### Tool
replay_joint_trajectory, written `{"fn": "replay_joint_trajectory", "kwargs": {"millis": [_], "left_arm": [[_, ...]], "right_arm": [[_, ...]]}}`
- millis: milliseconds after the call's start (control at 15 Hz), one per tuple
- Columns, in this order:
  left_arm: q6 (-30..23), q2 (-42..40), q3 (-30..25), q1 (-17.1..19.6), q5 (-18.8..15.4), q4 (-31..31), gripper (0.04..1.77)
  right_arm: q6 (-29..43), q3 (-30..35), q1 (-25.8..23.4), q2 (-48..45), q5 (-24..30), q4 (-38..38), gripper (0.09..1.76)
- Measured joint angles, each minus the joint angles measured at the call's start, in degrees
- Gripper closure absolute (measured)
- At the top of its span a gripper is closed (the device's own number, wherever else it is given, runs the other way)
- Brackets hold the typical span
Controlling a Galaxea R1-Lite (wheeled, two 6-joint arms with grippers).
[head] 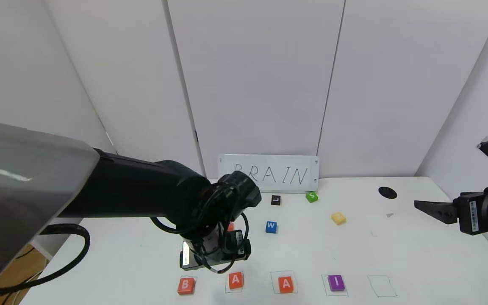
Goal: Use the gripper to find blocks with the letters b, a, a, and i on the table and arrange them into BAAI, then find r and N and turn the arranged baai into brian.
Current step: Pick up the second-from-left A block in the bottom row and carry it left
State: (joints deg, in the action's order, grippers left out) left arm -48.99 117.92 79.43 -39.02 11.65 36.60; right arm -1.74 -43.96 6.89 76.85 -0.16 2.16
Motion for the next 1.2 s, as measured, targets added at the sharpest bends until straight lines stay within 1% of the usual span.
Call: {"fn": "replay_joint_trajectory", "kwargs": {"millis": [133, 200, 267, 333, 733, 1200], "left_arm": [[-0.1, 0.7, -0.3, -0.3, 0.0, -0.1, 0.09], [0.0, 1.0, -0.6, -0.4, 0.1, -1.4, 0.09], [0.0, 1.7, -1.7, -0.7, 0.5, -6.3, 0.09], [-0.1, 2.6, -2.9, -1.1, 1.1, -9.0, 0.09], [0.0, 6.7, -4.0, -2.5, 2.6, -9.7, 0.09], [-0.2, 8.7, -4.2, -2.6, 2.6, -10.8, 0.09]], "right_arm": [[0.0, 0.0, 0.0, 0.0, 0.0, 0.0, 0.14], [0.0, 0.0, 0.0, 0.0, 0.0, 0.0, 0.14], [0.0, 0.1, 0.1, 0.1, 0.0, 0.0, 0.14], [0.0, 0.1, 0.1, 0.1, 0.0, 0.0, 0.14], [-0.1, 0.2, 0.4, 0.4, 0.0, 0.1, 0.14], [-0.1, 0.3, 0.5, 0.4, 0.0, 0.1, 0.14]]}}
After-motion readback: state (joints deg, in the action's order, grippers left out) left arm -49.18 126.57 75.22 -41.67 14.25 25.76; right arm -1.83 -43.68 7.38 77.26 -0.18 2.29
